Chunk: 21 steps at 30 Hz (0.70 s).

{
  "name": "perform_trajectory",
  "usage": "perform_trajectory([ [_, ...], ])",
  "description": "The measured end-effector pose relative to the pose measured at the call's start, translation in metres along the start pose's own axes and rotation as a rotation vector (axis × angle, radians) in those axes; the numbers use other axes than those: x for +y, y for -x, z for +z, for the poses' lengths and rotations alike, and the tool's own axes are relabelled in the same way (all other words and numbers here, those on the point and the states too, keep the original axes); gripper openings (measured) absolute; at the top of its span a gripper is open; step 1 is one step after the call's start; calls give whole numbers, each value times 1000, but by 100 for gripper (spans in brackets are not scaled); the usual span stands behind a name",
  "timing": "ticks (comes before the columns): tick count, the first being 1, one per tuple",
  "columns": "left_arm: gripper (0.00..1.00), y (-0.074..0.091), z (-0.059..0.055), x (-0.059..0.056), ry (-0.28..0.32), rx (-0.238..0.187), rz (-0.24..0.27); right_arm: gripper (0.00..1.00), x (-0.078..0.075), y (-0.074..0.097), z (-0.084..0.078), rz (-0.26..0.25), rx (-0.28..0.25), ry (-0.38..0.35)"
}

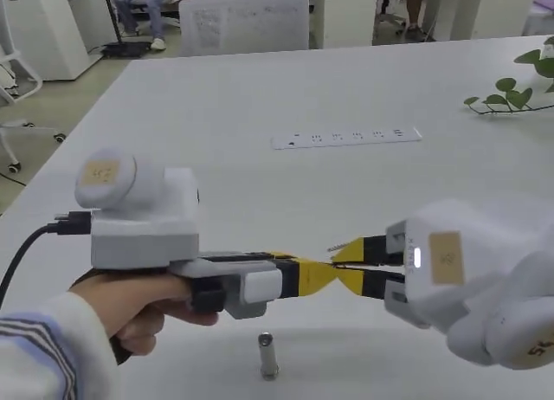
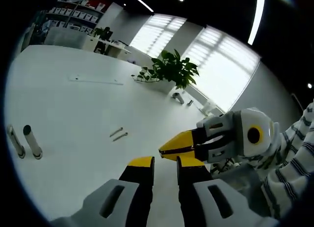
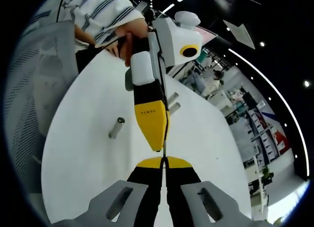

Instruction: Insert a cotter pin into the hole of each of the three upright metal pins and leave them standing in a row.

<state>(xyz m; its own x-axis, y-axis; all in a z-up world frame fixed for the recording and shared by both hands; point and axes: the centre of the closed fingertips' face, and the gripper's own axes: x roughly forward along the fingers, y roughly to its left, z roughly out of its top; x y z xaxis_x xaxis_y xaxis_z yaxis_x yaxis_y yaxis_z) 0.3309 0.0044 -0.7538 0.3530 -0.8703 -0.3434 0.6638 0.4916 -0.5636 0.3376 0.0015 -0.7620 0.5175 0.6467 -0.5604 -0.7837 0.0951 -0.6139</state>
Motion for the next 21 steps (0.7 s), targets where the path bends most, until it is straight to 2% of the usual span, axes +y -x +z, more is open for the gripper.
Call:
perform_trajectory([
  [12, 12, -2, 0, -4, 6, 2, -17, 2, 0, -1, 0, -17, -2, 3],
  [21, 12, -3, 1, -1, 12, -3, 0, 2, 1, -2, 0, -23, -5, -7],
])
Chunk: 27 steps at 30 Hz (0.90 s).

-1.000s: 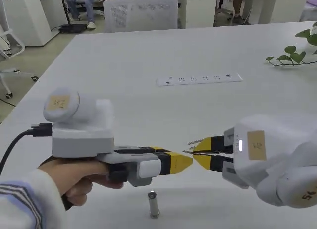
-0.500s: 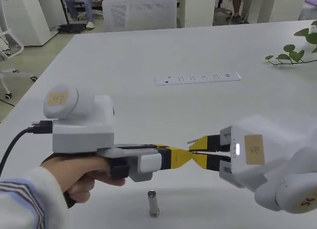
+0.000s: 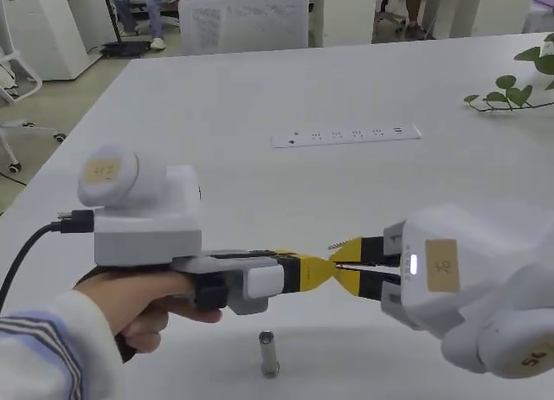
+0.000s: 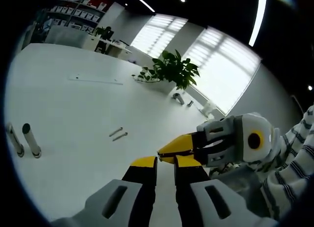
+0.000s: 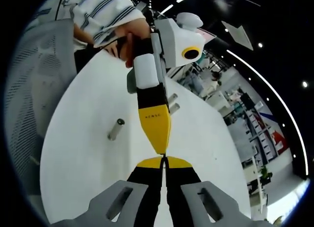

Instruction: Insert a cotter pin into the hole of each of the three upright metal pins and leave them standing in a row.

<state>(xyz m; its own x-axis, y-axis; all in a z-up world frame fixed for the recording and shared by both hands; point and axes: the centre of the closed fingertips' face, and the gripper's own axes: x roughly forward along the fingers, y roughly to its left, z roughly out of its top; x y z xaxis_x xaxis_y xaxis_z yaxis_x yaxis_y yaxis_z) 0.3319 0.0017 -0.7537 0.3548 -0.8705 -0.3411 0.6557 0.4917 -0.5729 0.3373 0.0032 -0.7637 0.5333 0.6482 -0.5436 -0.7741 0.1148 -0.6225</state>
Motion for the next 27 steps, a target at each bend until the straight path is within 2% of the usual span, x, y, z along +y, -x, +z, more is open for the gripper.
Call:
perform_trajectory([
  [11, 11, -2, 0, -1, -1, -1, 7, 2, 0, 0, -1, -8, 0, -5],
  [18, 4, -1, 0, 3, 19, -1, 29, 2, 0, 2, 0, -13, -4, -2],
  [27, 1, -1, 0, 4, 41, -3, 35, 2, 0, 3, 2, -17, -6, 6],
])
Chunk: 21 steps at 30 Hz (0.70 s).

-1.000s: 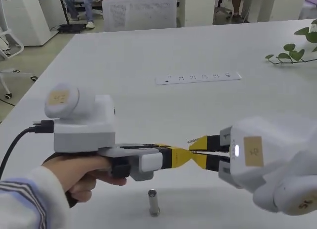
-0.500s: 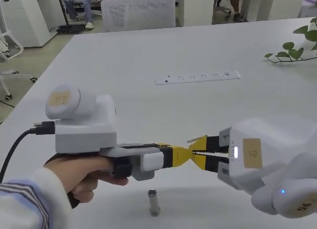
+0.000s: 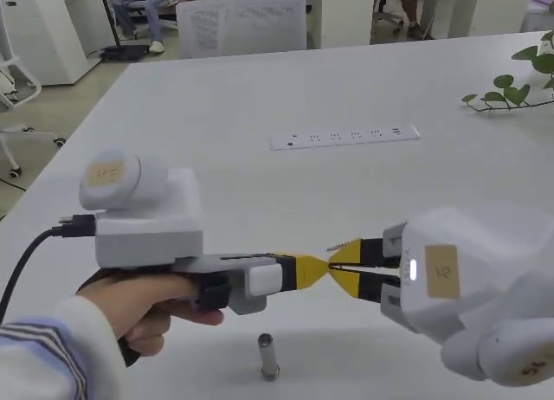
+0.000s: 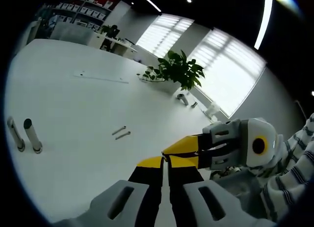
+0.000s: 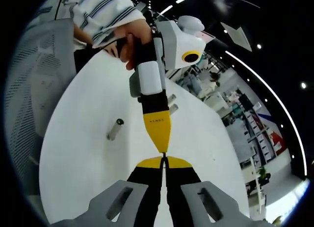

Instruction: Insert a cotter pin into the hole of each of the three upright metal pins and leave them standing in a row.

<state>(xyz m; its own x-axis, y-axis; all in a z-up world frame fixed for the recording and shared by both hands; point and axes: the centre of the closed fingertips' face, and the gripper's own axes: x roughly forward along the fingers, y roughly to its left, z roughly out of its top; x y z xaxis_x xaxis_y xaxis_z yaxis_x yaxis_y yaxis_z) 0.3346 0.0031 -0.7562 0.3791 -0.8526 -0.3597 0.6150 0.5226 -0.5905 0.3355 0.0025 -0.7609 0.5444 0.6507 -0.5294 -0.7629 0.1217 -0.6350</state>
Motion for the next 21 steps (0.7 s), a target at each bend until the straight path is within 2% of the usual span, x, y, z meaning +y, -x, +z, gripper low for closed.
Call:
perform_trajectory([
  [3, 1, 1, 0, 0, -2, 1, 4, 2, 0, 0, 0, 1, -1, 3],
  [5, 1, 2, 0, 0, -41, -2, 8, 2, 0, 0, 1, 0, -4, 3],
  [17, 0, 4, 4, -1, -59, -19, 14, 3, -4, 3, 4, -25, -31, 3],
  [21, 0, 4, 2, 0, -66, -13, 16, 7, -5, 3, 8, -27, -54, -23],
])
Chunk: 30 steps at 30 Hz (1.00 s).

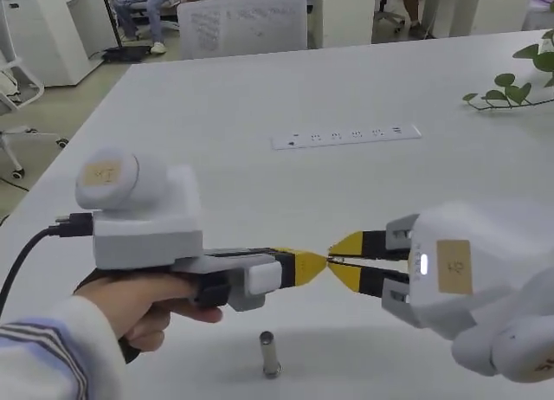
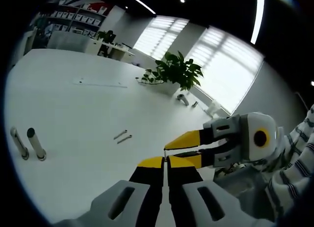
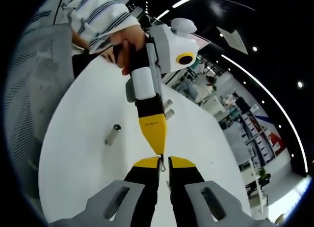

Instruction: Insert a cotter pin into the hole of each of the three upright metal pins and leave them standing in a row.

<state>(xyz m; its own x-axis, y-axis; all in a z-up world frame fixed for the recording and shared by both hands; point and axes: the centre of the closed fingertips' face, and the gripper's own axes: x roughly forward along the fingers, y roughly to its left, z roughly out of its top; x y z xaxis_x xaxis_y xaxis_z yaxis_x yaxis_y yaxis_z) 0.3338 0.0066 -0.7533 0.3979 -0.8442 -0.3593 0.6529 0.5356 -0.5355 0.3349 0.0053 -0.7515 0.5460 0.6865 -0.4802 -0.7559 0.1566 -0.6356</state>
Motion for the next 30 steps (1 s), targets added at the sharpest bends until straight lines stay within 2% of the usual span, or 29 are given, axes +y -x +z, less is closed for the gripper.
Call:
perform_trajectory([
  [8, 0, 2, -3, -1, -40, 9, -6, 10, 3, 5, -4, 43, -12, -68],
  [12, 0, 5, -5, -7, -106, 16, -38, 12, 7, 9, -7, 94, -27, -156],
  [15, 0, 7, -7, -11, -191, 26, -66, 12, 9, 13, -5, 137, -62, -240],
  [16, 0, 8, -9, -12, -211, 34, -73, 12, 8, 15, -5, 142, -71, -247],
  [17, 0, 9, -8, -13, -272, 31, -76, 12, 8, 16, -4, 152, -85, -276],
  [19, 0, 11, -9, -15, -339, 32, -83, 12, 8, 19, -2, 169, -106, -306],
  [22, 0, 13, -11, -21, -397, 37, -117, 12, 12, 22, 2, 224, -144, -375],
  [25, 0, 15, -14, -26, -435, 48, -138, 12, 19, 25, 5, 281, -163, -414],
  [27, 0, 16, -13, -25, -451, 48, -133, 12, 19, 26, 3, 286, -165, -424],
  [28, 0, 16, -14, -27, -484, 50, -146, 12, 21, 26, 3, 293, -163, -431],
  [30, 0, 17, -14, -30, -494, 45, -156, 12, 24, 28, 3, 310, -163, -438],
])
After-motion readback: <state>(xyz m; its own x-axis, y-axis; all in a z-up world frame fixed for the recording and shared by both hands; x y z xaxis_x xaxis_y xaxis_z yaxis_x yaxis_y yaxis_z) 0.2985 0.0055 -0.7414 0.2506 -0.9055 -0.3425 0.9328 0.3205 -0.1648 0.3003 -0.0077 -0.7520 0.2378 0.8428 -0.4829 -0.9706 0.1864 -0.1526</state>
